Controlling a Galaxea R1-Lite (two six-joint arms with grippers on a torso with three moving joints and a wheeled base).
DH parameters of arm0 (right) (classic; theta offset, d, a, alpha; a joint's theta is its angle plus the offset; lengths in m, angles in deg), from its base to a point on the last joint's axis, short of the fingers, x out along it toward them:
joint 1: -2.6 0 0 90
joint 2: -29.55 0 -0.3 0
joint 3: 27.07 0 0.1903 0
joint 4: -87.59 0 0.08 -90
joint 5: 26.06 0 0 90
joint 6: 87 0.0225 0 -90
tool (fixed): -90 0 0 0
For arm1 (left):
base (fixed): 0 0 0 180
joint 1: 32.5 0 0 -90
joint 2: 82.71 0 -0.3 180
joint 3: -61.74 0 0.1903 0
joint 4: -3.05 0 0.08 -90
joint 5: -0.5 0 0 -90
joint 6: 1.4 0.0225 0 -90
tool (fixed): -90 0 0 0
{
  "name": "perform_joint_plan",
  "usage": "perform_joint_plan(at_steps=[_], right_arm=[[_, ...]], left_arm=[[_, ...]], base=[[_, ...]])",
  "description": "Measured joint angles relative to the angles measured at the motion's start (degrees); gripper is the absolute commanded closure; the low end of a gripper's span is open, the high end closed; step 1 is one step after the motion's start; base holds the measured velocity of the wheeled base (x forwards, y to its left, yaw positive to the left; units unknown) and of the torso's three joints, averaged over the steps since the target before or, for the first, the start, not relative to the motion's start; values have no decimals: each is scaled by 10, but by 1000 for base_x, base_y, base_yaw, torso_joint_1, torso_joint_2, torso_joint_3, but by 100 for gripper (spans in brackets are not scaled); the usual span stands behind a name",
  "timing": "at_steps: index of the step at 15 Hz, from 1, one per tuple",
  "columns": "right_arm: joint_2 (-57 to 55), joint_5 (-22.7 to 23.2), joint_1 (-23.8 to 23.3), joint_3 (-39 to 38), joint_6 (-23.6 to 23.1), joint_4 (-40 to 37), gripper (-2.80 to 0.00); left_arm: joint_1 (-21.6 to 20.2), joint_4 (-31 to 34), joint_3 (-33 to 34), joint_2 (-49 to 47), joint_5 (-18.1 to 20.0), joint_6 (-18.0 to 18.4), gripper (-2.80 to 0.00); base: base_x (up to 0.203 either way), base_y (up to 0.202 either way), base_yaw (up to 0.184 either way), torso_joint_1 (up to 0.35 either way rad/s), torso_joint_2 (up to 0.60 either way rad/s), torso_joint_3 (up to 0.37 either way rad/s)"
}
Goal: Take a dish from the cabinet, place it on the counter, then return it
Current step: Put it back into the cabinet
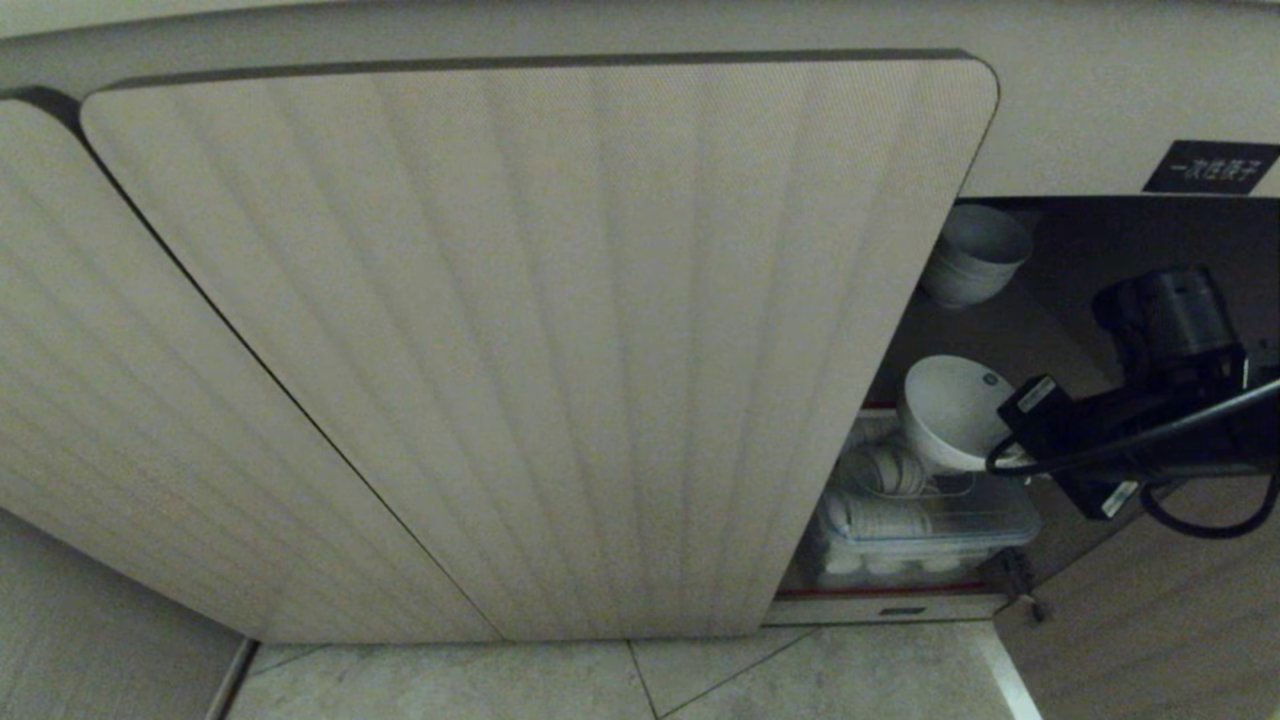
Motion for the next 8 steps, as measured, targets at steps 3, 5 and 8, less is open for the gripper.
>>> perform_joint_plan(at_steps=[3,5,8], right_arm=[[-14,0,-13,26,-2,-1,0],[-23,0,-23,40,-14,-8,0],[-36,1,-37,52,-30,-9,0]], left_arm=[[0,0,0,0,0,0,0],[0,0,0,0,0,0,0],[0,0,0,0,0,0,0]], base=[[0,0,0,0,0,0],[0,0,0,0,0,0],[0,0,0,0,0,0]])
